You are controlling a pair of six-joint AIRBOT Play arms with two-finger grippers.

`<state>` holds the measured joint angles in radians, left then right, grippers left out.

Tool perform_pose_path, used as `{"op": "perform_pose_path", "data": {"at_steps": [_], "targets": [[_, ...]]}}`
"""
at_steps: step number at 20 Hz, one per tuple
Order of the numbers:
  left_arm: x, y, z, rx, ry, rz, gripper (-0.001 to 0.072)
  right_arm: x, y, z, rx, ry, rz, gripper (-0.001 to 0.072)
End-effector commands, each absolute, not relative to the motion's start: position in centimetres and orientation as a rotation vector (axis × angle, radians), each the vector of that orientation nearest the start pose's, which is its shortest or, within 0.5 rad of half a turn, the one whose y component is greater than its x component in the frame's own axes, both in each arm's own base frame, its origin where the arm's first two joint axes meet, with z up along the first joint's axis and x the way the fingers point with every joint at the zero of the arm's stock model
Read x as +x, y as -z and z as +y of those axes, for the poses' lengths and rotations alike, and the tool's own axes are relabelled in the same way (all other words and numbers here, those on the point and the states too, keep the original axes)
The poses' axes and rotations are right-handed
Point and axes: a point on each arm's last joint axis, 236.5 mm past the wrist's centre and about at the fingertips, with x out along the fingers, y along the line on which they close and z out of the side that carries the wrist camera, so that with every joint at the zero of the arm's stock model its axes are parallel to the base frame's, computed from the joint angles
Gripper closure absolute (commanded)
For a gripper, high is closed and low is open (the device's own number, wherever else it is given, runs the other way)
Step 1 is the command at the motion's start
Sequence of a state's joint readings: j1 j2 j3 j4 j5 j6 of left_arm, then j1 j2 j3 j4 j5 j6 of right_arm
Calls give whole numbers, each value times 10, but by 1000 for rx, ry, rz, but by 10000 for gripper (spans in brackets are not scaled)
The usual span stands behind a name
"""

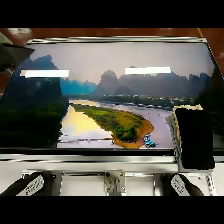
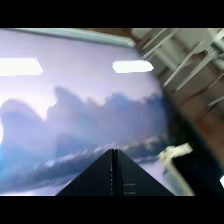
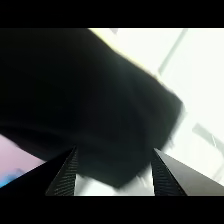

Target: Fold the shirts.

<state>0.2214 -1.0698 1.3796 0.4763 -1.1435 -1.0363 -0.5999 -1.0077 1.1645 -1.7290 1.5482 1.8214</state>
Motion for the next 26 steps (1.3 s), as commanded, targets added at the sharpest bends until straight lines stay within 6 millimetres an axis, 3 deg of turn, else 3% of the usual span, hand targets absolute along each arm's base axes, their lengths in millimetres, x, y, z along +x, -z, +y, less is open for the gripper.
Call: {"op": "perform_pose_path", "data": {"at_steps": [1, 2, 3, 4, 5, 6, 7, 8, 10, 14, 26], "targets": [[425, -191, -77, -174, 382, 756, 667, 330, -186, -165, 440, 525, 835, 149], [426, -161, -74, -79, 290, 848, 667, 354, -198, -134, 443, 416, 781, 150], [425, -140, -77, 5, 234, 912, 666, 370, -198, -98, 435, 311, 789, 149], [423, -122, -85, 78, 196, 968, 664, 377, -185, -65, 389, 235, 855, 146], [417, -106, -95, 141, 188, 1032, 649, 377, -164, -39, 326, 188, 951, 45], [407, -88, -108, 207, 207, 1119, 401, 374, -140, -13, 243, 135, 1061, 21], [399, -74, -119, 244, 228, 1195, 51, 372, -120, 8, 184, 93, 1146, 21], [391, -62, -128, 271, 244, 1262, -3, 371, -102, 29, 148, 50, 1213, 21], [388, -50, -140, 300, 263, 1315, -2, 373, -77, 57, 103, -3, 1285, 21], [388, -48, -141, 291, 256, 1319, -1, 373, -57, 81, 52, -49, 1341, 22], [388, -48, -141, 291, 256, 1319, -1, 374, -57, 81, 52, -48, 1339, 22]]}}
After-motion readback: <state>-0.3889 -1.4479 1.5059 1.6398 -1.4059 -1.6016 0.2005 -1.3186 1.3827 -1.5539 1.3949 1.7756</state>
